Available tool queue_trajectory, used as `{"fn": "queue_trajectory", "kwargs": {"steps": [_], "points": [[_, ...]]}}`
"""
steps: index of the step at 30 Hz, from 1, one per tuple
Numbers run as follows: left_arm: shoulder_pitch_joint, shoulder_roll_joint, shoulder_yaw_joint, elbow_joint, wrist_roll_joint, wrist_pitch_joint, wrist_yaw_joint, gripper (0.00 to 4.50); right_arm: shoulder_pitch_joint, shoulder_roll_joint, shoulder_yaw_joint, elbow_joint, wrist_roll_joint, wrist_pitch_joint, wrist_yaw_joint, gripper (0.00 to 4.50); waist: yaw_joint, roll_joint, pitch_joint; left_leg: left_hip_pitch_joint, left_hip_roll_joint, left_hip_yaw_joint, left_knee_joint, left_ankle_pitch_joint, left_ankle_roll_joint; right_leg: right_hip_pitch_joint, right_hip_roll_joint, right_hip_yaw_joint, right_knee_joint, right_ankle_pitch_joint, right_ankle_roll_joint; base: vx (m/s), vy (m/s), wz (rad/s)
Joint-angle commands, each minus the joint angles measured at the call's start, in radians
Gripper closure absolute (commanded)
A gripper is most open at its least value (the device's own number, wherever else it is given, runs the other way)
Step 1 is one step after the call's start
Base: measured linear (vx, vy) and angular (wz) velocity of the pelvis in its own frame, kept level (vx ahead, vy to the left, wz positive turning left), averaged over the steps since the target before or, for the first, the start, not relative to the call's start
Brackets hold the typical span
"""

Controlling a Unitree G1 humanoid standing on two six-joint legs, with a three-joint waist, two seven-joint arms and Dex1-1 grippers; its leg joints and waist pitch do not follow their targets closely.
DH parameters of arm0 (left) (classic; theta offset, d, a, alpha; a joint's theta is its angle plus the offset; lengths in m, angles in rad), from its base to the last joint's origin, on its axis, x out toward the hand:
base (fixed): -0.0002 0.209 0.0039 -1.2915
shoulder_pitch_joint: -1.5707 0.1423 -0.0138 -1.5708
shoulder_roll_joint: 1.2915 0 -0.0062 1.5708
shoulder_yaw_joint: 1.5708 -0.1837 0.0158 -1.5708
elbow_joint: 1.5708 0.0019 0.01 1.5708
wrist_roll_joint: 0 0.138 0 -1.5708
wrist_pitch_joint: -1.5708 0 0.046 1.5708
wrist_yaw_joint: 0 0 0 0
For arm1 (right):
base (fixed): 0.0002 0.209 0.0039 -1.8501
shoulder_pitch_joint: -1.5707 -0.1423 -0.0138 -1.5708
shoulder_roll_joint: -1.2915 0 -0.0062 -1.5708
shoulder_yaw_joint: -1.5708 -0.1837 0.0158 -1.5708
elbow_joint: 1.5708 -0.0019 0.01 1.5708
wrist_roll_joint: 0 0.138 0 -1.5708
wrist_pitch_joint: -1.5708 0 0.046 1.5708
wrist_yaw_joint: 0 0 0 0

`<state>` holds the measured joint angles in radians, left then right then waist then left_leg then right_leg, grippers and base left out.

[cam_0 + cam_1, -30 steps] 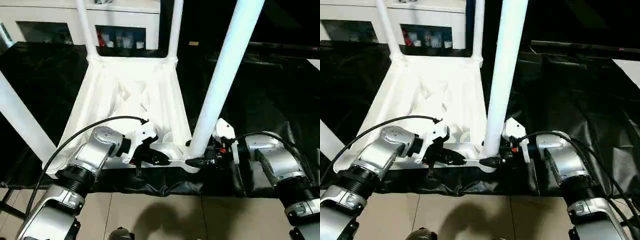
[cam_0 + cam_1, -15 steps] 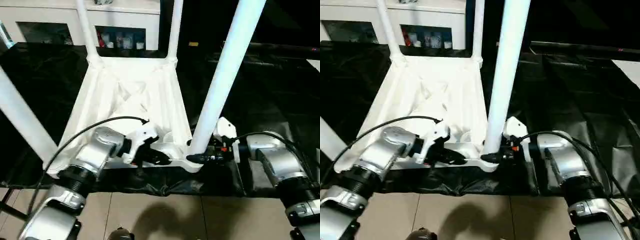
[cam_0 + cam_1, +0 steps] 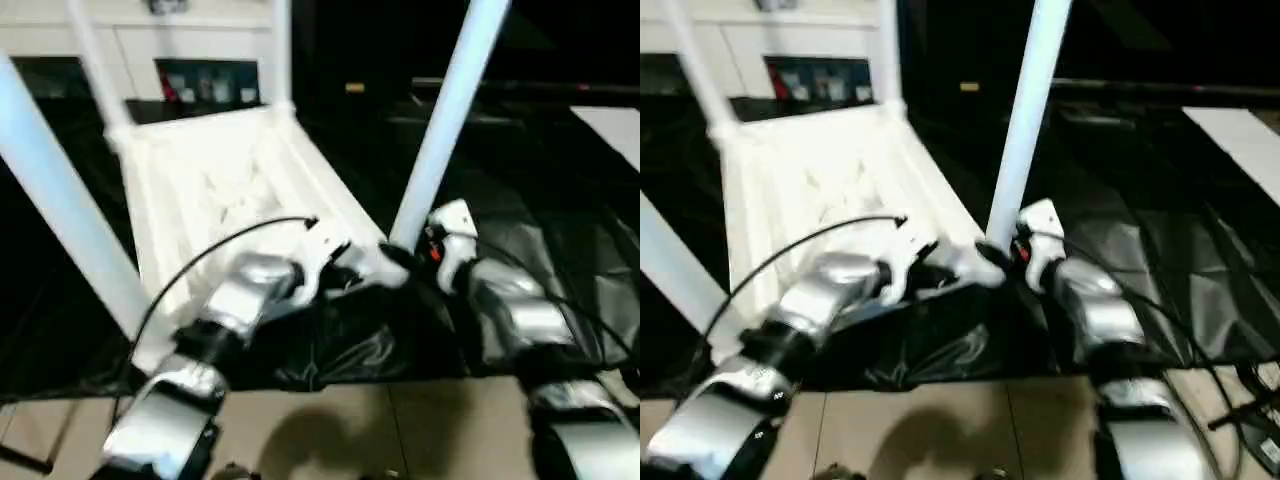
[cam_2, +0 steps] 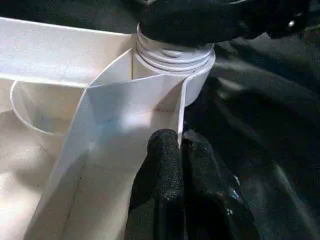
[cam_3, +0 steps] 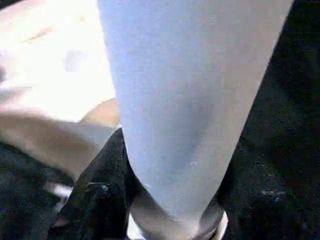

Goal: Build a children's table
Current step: Rotate leg to tighten

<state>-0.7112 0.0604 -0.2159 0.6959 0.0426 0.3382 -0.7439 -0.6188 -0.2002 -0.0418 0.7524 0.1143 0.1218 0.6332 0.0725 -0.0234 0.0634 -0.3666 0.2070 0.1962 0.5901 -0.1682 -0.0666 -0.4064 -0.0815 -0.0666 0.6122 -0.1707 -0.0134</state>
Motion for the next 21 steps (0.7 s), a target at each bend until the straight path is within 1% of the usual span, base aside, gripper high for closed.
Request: {"fn": "queue_trajectory", "kwargs": {"steps": [1, 2, 3, 4, 5, 6, 7, 9, 10, 11, 13, 14, 15, 16, 17, 18, 19, 21], "points": [[-0.044, -0.05, 0.026, -0.03, -0.028, -0.035, 0.042, 4.5, 0.0, 0.096, 0.051, 0.033, 0.021, 0.034, 0.02, 2.51, 0.01, -0.006, -0.081, 0.003, 0.017, -0.015, -0.061, -0.174, 0.042, 0.055, -0.06, 0.038, -0.074, -0.187, -0.213, 0.0, 0.0, 0.0], [-0.041, -0.049, 0.022, -0.034, -0.029, -0.037, 0.035, 4.5, -0.002, 0.102, 0.05, 0.034, 0.024, 0.028, 0.021, 2.51, 0.01, -0.007, -0.082, 0.003, 0.017, -0.014, -0.06, -0.162, 0.055, 0.056, -0.06, 0.039, -0.071, -0.155, -0.224, 0.0, 0.0, 0.0], [-0.038, -0.047, 0.018, -0.039, -0.029, -0.038, 0.027, 4.5, -0.004, 0.107, 0.048, 0.035, 0.028, 0.02, 0.021, 2.16, 0.012, -0.003, -0.081, 0.004, 0.018, -0.013, -0.061, -0.159, 0.063, 0.057, -0.06, 0.038, -0.071, -0.141, -0.232, 0.0, 0.0, 0.0], [-0.023, -0.032, 0.001, -0.061, -0.034, -0.053, -0.026, 4.5, -0.001, 0.109, 0.046, 0.024, 0.041, 0.007, 0.046, 2.16, 0.014, -0.001, -0.08, 0.005, 0.019, -0.013, -0.062, -0.168, 0.065, 0.057, -0.061, 0.038, -0.073, -0.148, -0.236, 0.0, 0.0, 0.0], [-0.018, -0.027, -0.004, -0.068, -0.036, -0.058, -0.041, 4.5, 0.001, 0.107, 0.045, 0.021, 0.045, 0.006, 0.056, 1.96, 0.014, -0.002, -0.08, 0.004, 0.019, -0.014, -0.062, -0.169, 0.065, 0.058, -0.062, 0.038, -0.072, -0.152, -0.236, 0.0, 0.0, 0.0], [-0.009, -0.016, -0.012, -0.082, -0.04, -0.067, -0.073, 4.5, 0.007, 0.098, 0.051, 0.011, 0.047, 0.003, 0.082, 1.96, 0.013, -0.001, -0.078, 0.005, 0.02, -0.015, -0.064, -0.179, 0.062, 0.058, -0.061, 0.038, -0.073, -0.161, -0.235, 0.0, 0.0, 0.0], [0.0, -0.005, -0.017, -0.094, -0.043, -0.073, -0.096, 4.5, 0.014, 0.089, 0.059, 0.001, 0.044, 0.003, 0.105, 1.8, 0.013, 0.001, -0.078, 0.005, 0.02, -0.015, -0.064, -0.187, 0.061, 0.058, -0.062, 0.037, -0.073, -0.166, -0.237, 0.0, 0.0, 0.0], [0.008, 0.008, -0.022, -0.105, -0.048, -0.082, -0.122, 4.5, 0.022, 0.077, 0.063, -0.012, 0.046, 0.01, 0.132, 1.68, 0.012, 0.001, -0.076, 0.009, 0.023, -0.015, -0.066, -0.216, 0.058, 0.055, -0.062, 0.039, -0.076, -0.189, -0.238, 0.0, 0.0, 0.0], [0.017, 0.022, -0.027, -0.116, -0.053, -0.092, -0.153, 4.5, 0.032, 0.061, 0.071, -0.03, 0.051, 0.021, 0.169, 1.68, 0.015, 0.003, -0.074, 0.011, 0.025, -0.015, -0.068, -0.228, 0.055, 0.054, -0.062, 0.039, -0.079, -0.208, -0.236, 0.0, 0.0, 0.0], [0.024, 0.038, -0.031, -0.123, -0.057, -0.101, -0.181, 4.5, 0.046, 0.039, 0.084, -0.055, 0.054, 0.029, 0.223, 1.53, 0.017, 0.003, -0.073, 0.013, 0.025, -0.014, -0.068, -0.234, 0.053, 0.052, -0.061, 0.04, -0.08, -0.216, -0.232, 0.0, 0.0, 0.0], [0.031, 0.055, -0.034, -0.131, -0.065, -0.109, -0.214, 4.5, 0.062, 0.012, 0.101, -0.08, 0.054, 0.028, 0.281, 1.38, 0.023, 0.004, -0.073, 0.014, 0.026, -0.015, -0.069, -0.236, 0.046, 0.052, -0.061, 0.041, -0.078, -0.216, -0.229, 0.0, 0.0, 0.0], [0.04, 0.075, -0.036, -0.145, -0.081, -0.116, -0.262, 4.5, 0.084, -0.029, 0.126, -0.11, 0.051, 0.013, 0.36, 1.33, 0.026, 0.0, -0.073, 0.016, 0.027, -0.014, -0.069, -0.244, 0.044, 0.05, -0.062, 0.041, -0.08, -0.225, -0.227, 0.0, 0.0, 0.0], [0.04, 0.075, -0.036, -0.145, -0.081, -0.116, -0.262, 4.5, 0.084, -0.029, 0.126, -0.11, 0.051, 0.013, 0.36, 1.08, 0.03, 0.002, -0.072, 0.017, 0.028, -0.013, -0.068, -0.248, 0.044, 0.05, -0.062, 0.042, -0.08, -0.231, -0.224, 0.0, 0.0, 0.0], [0.043, 0.082, -0.037, -0.151, -0.087, -0.118, -0.283, 4.5, 0.093, -0.046, 0.137, -0.122, 0.05, 0.007, 0.394, 1.08, 0.031, 0.003, -0.072, 0.015, 0.029, -0.014, -0.07, -0.248, 0.04, 0.049, -0.064, 0.043, -0.079, -0.237, -0.224, 0.0, 0.0, 0.0], [0.043, 0.082, -0.037, -0.151, -0.087, -0.118, -0.283, 4.5, 0.093, -0.046, 0.137, -0.122, 0.05, 0.007, 0.394, 1.08, 0.033, 0.003, -0.072, 0.016, 0.029, -0.014, -0.071, -0.249, 0.039, 0.049, -0.063, 0.042, -0.08, -0.24, -0.222, 0.0, 0.0, 0.0], [0.049, 0.099, -0.041, -0.166, -0.102, -0.122, -0.33, 4.5, 0.108, -0.084, 0.161, -0.137, 0.043, -0.002, 0.46, 1.08, 0.037, -0.003, -0.072, 0.017, 0.029, -0.013, -0.07, -0.243, 0.037, 0.051, -0.064, 0.042, -0.08, -0.244, -0.22, 0.0, 0.0, 0.0], [0.049, 0.099, -0.041, -0.166, -0.102, -0.122, -0.33, 4.5, 0.108, -0.084, 0.161, -0.137, 0.043, -0.002, 0.46, 1.08, 0.041, 0.0, -0.072, 0.016, 0.029, -0.012, -0.069, -0.241, 0.041, 0.049, -0.064, 0.043, -0.079, -0.244, -0.218, 0.0, 0.0, 0.0], [0.061, 0.13, -0.047, -0.192, -0.122, -0.121, -0.411, 4.5, 0.122, -0.14, 0.191, -0.15, 0.032, -0.016, 0.562, 1.08, 0.046, 0.001, -0.072, 0.015, 0.029, -0.011, -0.068, -0.235, 0.045, 0.049, -0.063, 0.043, -0.078, -0.244, -0.216, 0.0, 0.0, 0.0]]}}
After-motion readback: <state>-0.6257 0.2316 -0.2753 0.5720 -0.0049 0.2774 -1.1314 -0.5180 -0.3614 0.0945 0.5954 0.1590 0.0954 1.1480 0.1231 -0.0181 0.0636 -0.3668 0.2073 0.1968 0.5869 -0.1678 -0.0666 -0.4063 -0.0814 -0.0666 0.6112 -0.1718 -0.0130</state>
